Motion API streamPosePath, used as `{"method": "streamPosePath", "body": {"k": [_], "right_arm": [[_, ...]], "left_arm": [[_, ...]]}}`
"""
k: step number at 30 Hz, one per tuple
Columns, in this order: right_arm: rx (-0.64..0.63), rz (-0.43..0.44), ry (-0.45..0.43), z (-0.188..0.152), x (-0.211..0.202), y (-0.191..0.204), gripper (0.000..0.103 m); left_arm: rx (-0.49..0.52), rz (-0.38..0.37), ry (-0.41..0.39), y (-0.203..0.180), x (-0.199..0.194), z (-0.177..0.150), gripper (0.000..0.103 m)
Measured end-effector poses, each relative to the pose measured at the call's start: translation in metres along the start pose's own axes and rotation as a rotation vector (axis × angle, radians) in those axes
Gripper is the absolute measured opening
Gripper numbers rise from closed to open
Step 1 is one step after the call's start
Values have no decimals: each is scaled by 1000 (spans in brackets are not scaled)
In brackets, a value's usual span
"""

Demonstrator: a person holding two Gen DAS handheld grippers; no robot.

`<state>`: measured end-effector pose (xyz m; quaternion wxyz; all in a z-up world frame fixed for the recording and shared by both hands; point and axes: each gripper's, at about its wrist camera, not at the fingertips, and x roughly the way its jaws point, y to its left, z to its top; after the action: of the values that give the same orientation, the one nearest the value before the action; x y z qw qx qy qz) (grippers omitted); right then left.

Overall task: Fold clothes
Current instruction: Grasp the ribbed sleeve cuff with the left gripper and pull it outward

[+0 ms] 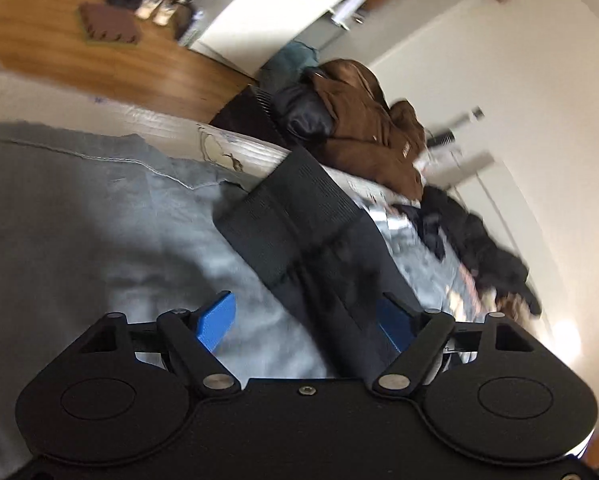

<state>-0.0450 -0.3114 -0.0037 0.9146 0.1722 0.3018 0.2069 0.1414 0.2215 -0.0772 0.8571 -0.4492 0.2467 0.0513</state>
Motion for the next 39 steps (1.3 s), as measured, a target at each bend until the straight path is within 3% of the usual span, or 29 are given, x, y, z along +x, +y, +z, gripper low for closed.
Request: {"method": "streamPosePath", "body": {"k": [6, 10, 12, 16, 23, 29, 30, 31, 33, 34, 36, 39], "right_arm": [[8, -11, 19, -2, 13, 6, 102], [-1, -12, 23, -4, 12, 9, 102], [-5, -13, 25, -5, 12, 10, 102], [-13, -14, 29, -6, 12, 13, 102], [-22, -11, 47, -9, 18, 19, 102], [-3, -11, 65, -14, 28, 34, 102], [-3, -13, 66, -15, 29, 40, 102], [-3, -17, 67, -15, 31, 45, 102], [7, -15, 57, -17, 33, 57, 102], [12, -14, 53, -17, 35, 62, 102], [30, -12, 50, -20, 37, 72, 102], [30, -19, 61, -22, 43, 86, 102]], "left_arm": [[-39, 41, -77, -6, 12, 27, 76], [3, -15, -115, -6, -3, 54, 77], [99, -53, -62, -4, -1, 72, 78], [432, -54, 77, -13, 10, 102, 77], [857, -152, 265, -28, 22, 80, 76], [1018, -214, 299, -34, 47, 56, 76], [1030, -229, 294, -33, 47, 55, 73], [1036, -251, 297, -33, 45, 55, 61], [1031, -321, 331, -31, 37, 60, 48], [1028, -356, 348, -30, 33, 63, 32], [1045, -411, 394, -27, 25, 66, 28], [1105, -388, 376, -22, 22, 67, 29]]}}
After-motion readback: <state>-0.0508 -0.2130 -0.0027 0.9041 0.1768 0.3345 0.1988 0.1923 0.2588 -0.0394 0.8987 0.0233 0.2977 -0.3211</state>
